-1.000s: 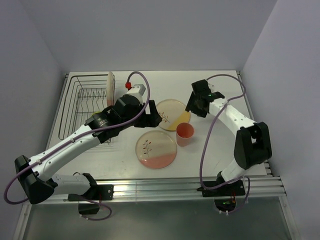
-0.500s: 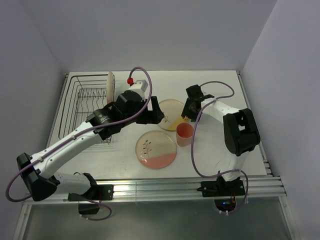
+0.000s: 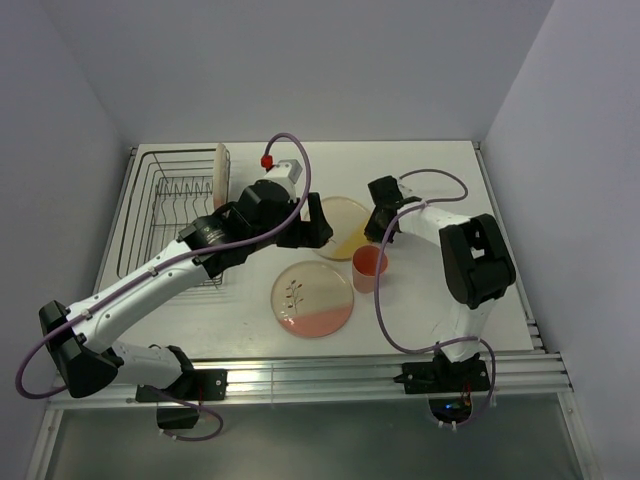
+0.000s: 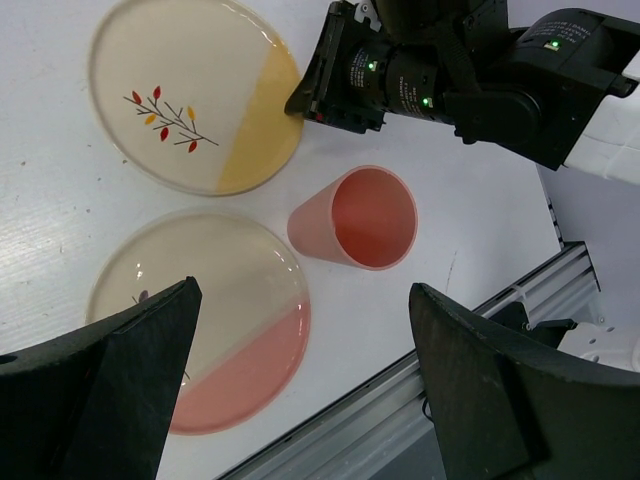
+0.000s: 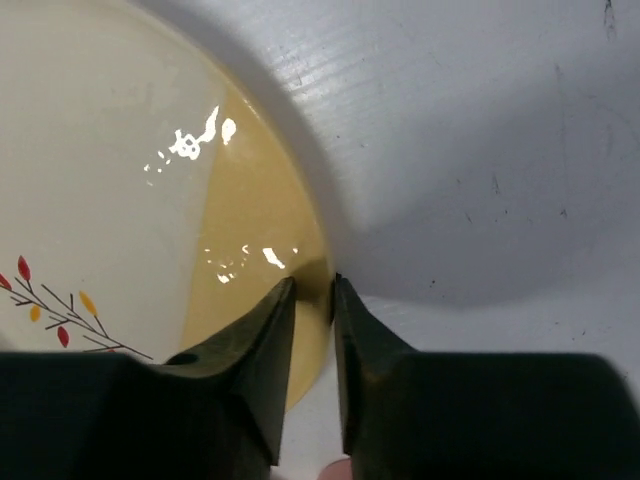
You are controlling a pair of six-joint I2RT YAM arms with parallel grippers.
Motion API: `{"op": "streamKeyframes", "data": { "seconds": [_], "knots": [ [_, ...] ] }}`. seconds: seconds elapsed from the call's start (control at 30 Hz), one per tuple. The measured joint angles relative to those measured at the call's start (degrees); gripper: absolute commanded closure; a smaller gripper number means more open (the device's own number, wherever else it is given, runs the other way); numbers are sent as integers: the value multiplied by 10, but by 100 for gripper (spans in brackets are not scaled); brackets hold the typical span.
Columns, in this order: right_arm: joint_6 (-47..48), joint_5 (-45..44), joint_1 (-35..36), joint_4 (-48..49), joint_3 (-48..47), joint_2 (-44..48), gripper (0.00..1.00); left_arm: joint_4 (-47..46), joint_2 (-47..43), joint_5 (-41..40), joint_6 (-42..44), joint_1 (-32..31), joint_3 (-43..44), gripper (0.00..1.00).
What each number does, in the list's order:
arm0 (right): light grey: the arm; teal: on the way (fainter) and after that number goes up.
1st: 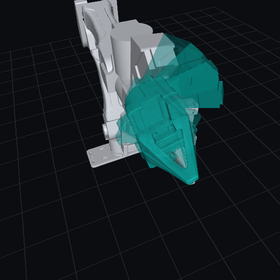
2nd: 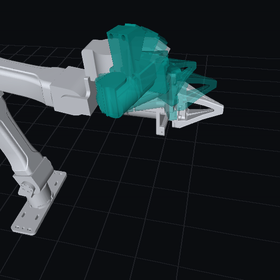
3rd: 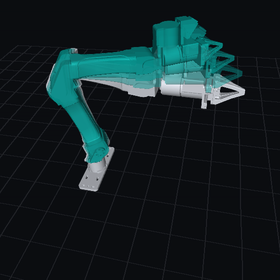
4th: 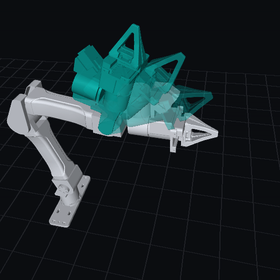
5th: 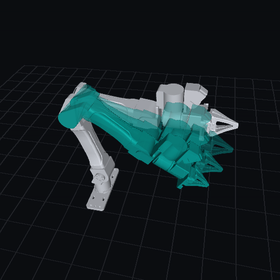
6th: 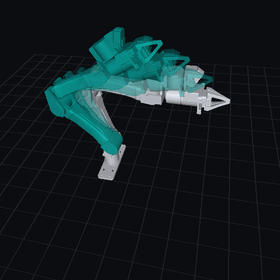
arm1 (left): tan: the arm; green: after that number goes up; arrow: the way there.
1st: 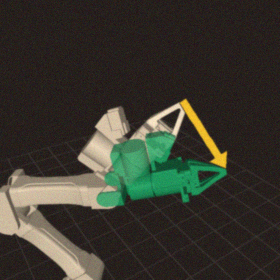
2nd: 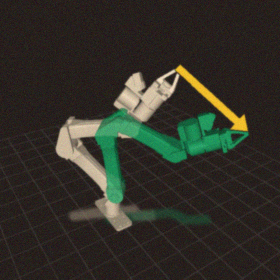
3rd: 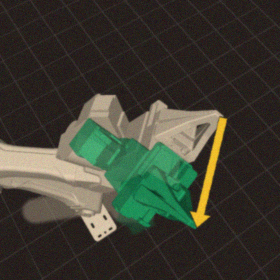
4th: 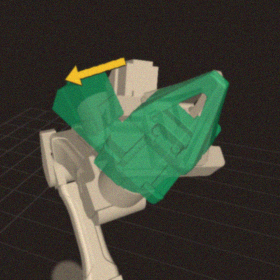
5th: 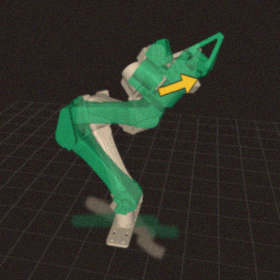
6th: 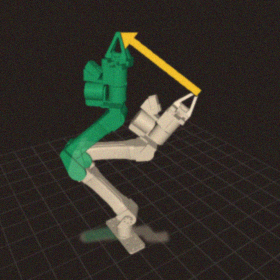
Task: Load the mixed dishes into the dish rack
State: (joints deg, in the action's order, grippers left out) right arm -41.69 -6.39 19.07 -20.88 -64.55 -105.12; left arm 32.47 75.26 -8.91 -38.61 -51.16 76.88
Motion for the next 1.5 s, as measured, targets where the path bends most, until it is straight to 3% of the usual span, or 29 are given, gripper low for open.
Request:
{"op": "streamKeyframes", "data": {
  "seconds": [0.1,0.37,0.7,1.03,1.5],
  "knots": [
    [-16,-16,7,22,6,0,100,0,0,0,0,-1,0,8],
    [-37,-38,21,42,9,1,100,-1,0,-4,15,-1,-2,7],
    [-14,5,22,-85,-114,-31,100,-44,17,-49,94,-4,-65,4],
    [12,56,19,-152,-196,-57,100,-207,-28,-121,267,-25,-245,2],
    [24,121,13,-185,-214,-60,100,-356,104,-143,438,-41,-249,1]
  ]
}}
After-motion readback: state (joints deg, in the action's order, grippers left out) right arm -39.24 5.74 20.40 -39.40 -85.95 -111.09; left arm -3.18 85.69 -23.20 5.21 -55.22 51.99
